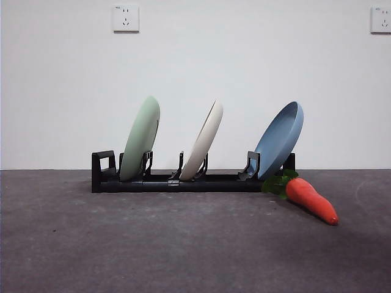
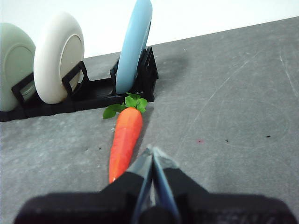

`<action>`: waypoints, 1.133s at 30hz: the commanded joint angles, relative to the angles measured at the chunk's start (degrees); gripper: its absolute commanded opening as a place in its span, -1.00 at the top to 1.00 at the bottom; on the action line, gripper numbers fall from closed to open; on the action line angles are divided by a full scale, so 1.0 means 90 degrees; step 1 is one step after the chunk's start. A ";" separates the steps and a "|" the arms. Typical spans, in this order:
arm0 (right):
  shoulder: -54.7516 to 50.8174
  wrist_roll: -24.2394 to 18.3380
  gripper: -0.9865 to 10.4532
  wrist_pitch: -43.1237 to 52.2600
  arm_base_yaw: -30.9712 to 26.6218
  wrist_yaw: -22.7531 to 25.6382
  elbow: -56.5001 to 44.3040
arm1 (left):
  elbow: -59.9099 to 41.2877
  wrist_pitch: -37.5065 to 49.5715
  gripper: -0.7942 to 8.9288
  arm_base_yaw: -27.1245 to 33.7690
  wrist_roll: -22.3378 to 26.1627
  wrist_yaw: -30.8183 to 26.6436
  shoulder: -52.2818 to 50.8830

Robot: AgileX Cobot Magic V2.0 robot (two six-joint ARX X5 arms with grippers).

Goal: Take the green plate from the plate rack,put the plate on the table,take the carrot from the table,put the carrot in the plate

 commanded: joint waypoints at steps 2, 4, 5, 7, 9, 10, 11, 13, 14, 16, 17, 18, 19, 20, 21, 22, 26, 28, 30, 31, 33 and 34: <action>-0.0019 0.0510 0.84 -0.0010 0.0007 -0.0019 0.0070 | 0.0078 0.0027 0.85 0.0015 -0.0578 0.0724 -0.0017; -0.0019 0.0704 0.84 -0.0007 0.0007 -0.0017 0.0250 | 0.0253 -0.0019 0.85 0.0015 -0.0792 0.1107 -0.0015; -0.0017 0.0729 0.85 -0.0010 0.0007 -0.0019 0.0335 | 0.0352 -0.0063 0.85 0.0015 -0.0869 0.1212 0.0012; 0.0046 0.0738 0.85 -0.0010 0.0007 -0.0155 0.0556 | 0.0619 -0.0221 0.85 0.0015 -0.0945 0.1309 0.0109; 0.0194 0.0772 0.85 -0.0012 0.0007 -0.0367 0.0814 | 0.0940 -0.0415 0.85 0.0015 -0.0942 0.1314 0.0282; 0.0287 0.0789 0.85 -0.0044 0.0010 -0.0386 0.0940 | 0.1098 -0.0500 0.85 0.0015 -0.0942 0.1319 0.0376; 0.0384 0.0787 0.85 -0.0124 0.0007 -0.0420 0.1088 | 0.1263 -0.0580 0.85 0.0015 -0.0940 0.1338 0.0491; 0.0680 0.0784 0.85 -0.0362 0.0010 -0.0517 0.1491 | 0.1668 -0.0775 0.85 0.0015 -0.0925 0.1486 0.0775; 0.0843 0.0780 0.85 -0.0517 0.0010 -0.0520 0.1719 | 0.1882 -0.0879 0.85 0.0015 -0.0903 0.1569 0.0925; 0.1178 0.0692 0.85 -0.0816 0.0010 -0.0525 0.2176 | 0.2293 -0.1081 0.85 0.0015 -0.0857 0.1817 0.1222; 0.1338 0.0568 0.85 -0.0947 0.0010 -0.0546 0.2392 | 0.2489 -0.1183 0.85 0.0015 -0.0828 0.1950 0.1360; 0.1530 0.0401 0.85 -0.1103 0.0010 -0.0653 0.2654 | 0.2720 -0.1311 0.85 0.0015 -0.0709 0.2079 0.1530; 0.1739 0.0233 0.85 -0.1256 0.0010 -0.0804 0.2912 | 0.2946 -0.1433 0.85 0.0015 -0.0559 0.2176 0.1702; 0.1921 0.0121 0.85 -0.1409 0.0010 -0.0918 0.3143 | 0.3135 -0.1540 0.85 0.0012 -0.0444 0.2251 0.1851; 0.2132 -0.0005 0.85 -0.1630 0.0010 -0.1047 0.3417 | 0.3354 -0.1673 0.85 0.0015 -0.0294 0.2365 0.2021; 0.2353 -0.0141 0.85 -0.1880 0.0010 -0.1173 0.3696 | 0.3563 -0.1812 0.85 0.0015 -0.0158 0.2514 0.2188; 0.3189 -0.0712 0.85 -0.2880 0.0015 -0.1481 0.4690 | 0.4286 -0.2470 0.85 0.0012 0.0243 0.3016 0.2749; 0.3587 -0.0981 0.85 -0.3424 0.0015 -0.1722 0.5153 | 0.4624 -0.2861 0.85 0.0012 0.0495 0.3189 0.3007; 0.3939 -0.1239 0.85 -0.3954 0.0015 -0.1897 0.5554 | 0.4908 -0.3208 0.85 0.0007 0.0709 0.3359 0.3225; 0.4112 -0.1360 0.85 -0.4245 0.0015 -0.1984 0.5744 | 0.5049 -0.3393 0.85 0.0005 0.0818 0.3449 0.3330; 0.4410 -0.1569 0.85 -0.4772 0.0017 -0.2030 0.6057 | 0.5280 -0.3704 0.85 0.0000 0.1005 0.3611 0.3512; 0.4549 -0.1654 0.85 -0.5025 0.0017 -0.2030 0.6188 | 0.5379 -0.3854 0.85 0.0002 0.1098 0.3711 0.3599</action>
